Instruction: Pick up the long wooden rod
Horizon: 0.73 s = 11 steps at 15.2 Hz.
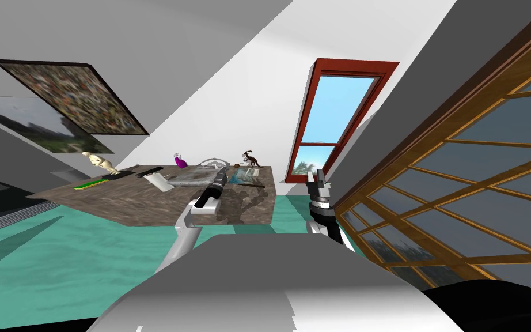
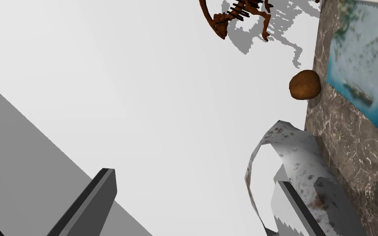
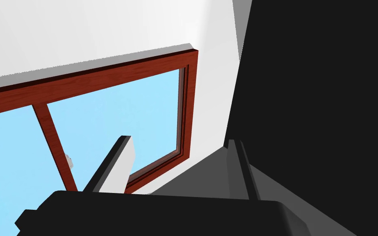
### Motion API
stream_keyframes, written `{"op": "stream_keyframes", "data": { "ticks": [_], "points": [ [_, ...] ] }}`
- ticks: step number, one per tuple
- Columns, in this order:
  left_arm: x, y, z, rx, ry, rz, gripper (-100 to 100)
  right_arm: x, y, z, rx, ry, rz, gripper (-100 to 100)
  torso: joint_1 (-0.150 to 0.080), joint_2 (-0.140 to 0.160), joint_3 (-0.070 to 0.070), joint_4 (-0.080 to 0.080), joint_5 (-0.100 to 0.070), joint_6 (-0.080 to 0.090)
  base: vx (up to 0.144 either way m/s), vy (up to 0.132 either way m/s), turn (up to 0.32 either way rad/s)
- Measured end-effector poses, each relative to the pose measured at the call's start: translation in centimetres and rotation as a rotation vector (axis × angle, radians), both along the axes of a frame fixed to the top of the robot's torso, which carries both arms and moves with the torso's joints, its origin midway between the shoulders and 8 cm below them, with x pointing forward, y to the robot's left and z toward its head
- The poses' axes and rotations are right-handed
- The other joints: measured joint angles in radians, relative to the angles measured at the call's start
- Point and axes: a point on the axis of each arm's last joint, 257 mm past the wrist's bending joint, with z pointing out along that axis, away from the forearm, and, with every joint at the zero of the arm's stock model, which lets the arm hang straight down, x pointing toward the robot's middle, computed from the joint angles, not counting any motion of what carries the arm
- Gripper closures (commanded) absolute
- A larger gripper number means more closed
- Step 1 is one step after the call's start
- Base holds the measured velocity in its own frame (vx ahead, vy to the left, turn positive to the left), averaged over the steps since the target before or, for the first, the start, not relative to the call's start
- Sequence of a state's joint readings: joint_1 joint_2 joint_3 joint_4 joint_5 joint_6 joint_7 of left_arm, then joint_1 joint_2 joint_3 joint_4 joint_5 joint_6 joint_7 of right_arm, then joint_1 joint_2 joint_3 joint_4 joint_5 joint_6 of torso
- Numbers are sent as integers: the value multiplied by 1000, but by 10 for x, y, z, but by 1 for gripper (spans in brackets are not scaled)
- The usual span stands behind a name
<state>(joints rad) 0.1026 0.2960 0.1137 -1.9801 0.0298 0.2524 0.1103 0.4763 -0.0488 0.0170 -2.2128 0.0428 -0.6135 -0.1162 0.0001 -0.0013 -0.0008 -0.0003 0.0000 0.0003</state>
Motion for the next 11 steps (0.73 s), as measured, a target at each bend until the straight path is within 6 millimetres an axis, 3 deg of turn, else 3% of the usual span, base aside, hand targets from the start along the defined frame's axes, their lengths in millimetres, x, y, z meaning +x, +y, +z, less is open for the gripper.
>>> {"op": "stream_keyframes", "data": {
  "ticks": [11],
  "points": [
    [24,22,-47,-29,198,60,-100,0,0,0,0,0,0,0,0,0,0,0,0,0,10,2,-59]
  ]
}}
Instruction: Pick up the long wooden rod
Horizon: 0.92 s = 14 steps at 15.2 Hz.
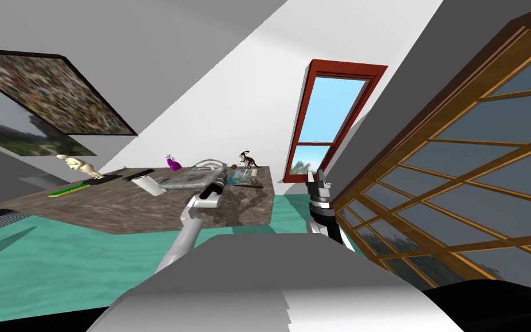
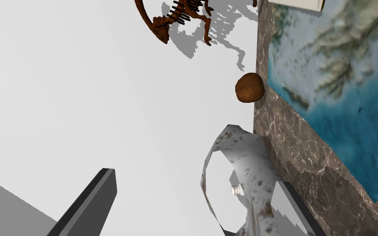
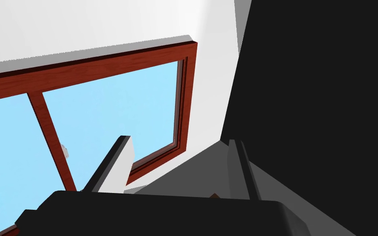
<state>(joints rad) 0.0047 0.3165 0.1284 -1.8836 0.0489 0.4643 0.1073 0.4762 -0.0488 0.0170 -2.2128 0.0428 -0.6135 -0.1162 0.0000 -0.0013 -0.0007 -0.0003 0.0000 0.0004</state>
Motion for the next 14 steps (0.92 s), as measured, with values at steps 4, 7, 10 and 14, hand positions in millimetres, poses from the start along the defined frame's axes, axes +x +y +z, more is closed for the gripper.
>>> {"op": "stream_keyframes", "data": {
  "ticks": [4,7,10,14],
  "points": [
    [6,5,-15,-14,77,22,-100,0,0,0,0,0,0,0,0,0,0,0,0,0,11,3,-57],
    [7,10,-32,-25,141,40,-100,0,0,0,0,0,0,0,0,0,0,0,0,-1,10,2,-44],
    [11,15,-45,-38,196,56,-100,0,0,0,0,0,0,0,0,0,0,0,0,0,12,2,-53],
    [13,19,-59,-54,268,74,-100,0,0,0,0,0,0,0,0,0,0,0,0,0,11,2,-60]
  ]
}}
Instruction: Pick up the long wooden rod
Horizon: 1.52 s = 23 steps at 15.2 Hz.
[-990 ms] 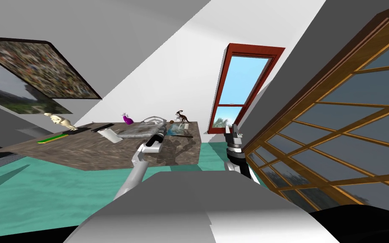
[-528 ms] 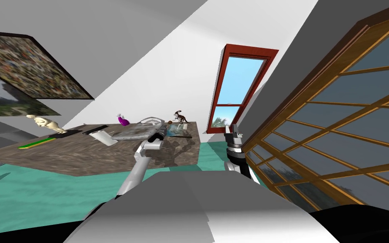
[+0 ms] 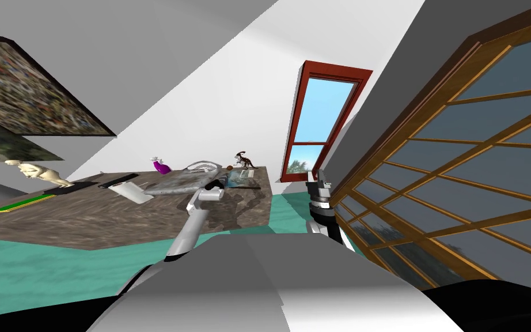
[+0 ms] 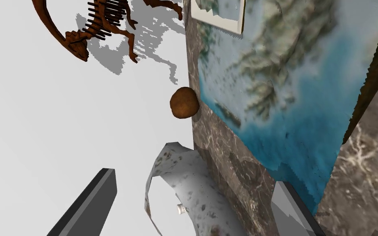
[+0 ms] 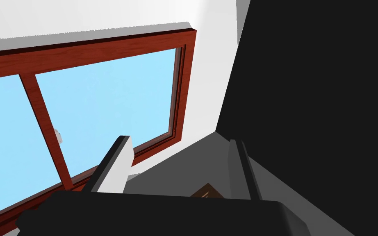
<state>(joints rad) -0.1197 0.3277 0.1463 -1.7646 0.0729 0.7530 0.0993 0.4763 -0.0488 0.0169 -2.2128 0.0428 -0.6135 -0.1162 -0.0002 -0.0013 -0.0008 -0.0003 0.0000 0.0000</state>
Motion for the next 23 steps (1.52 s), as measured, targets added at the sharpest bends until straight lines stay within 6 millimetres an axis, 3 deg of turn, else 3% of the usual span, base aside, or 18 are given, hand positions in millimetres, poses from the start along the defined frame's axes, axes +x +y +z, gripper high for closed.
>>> {"op": "stream_keyframes", "data": {
  "ticks": [7,23],
  "points": [
    [1,5,-25,-33,131,31,-100,0,0,0,0,0,0,0,0,0,0,0,0,0,13,1,-69],
    [-16,0,-75,-116,435,83,-100,0,0,0,0,0,0,0,0,0,0,0,0,0,13,1,-57]
  ]
}}
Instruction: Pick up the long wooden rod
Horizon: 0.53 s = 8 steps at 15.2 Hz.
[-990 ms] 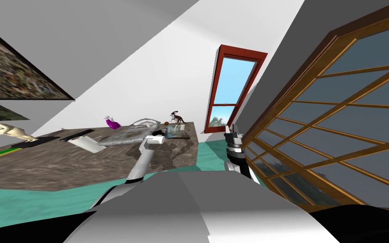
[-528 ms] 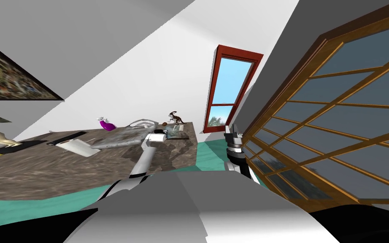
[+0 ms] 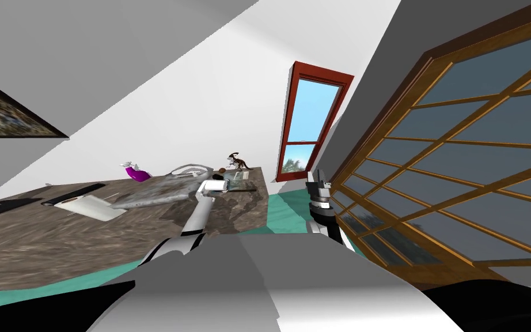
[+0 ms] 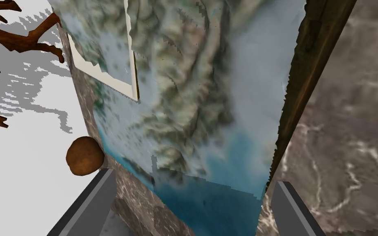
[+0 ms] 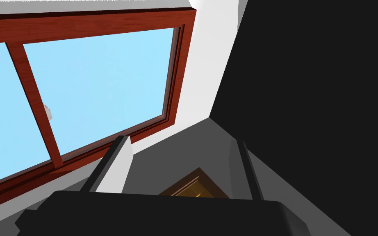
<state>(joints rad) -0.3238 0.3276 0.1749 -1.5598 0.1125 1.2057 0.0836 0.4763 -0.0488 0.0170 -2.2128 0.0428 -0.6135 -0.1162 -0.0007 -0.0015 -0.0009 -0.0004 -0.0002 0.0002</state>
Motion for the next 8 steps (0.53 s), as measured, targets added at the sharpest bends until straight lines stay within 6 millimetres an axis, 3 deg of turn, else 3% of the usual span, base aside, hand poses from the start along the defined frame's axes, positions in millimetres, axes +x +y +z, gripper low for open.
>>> {"op": "stream_keyframes", "data": {
  "ticks": [8],
  "points": [
    [-17,-12,-18,-47,154,15,-100,0,0,0,0,0,0,0,0,0,0,0,0,0,17,1,-63]
  ]
}}
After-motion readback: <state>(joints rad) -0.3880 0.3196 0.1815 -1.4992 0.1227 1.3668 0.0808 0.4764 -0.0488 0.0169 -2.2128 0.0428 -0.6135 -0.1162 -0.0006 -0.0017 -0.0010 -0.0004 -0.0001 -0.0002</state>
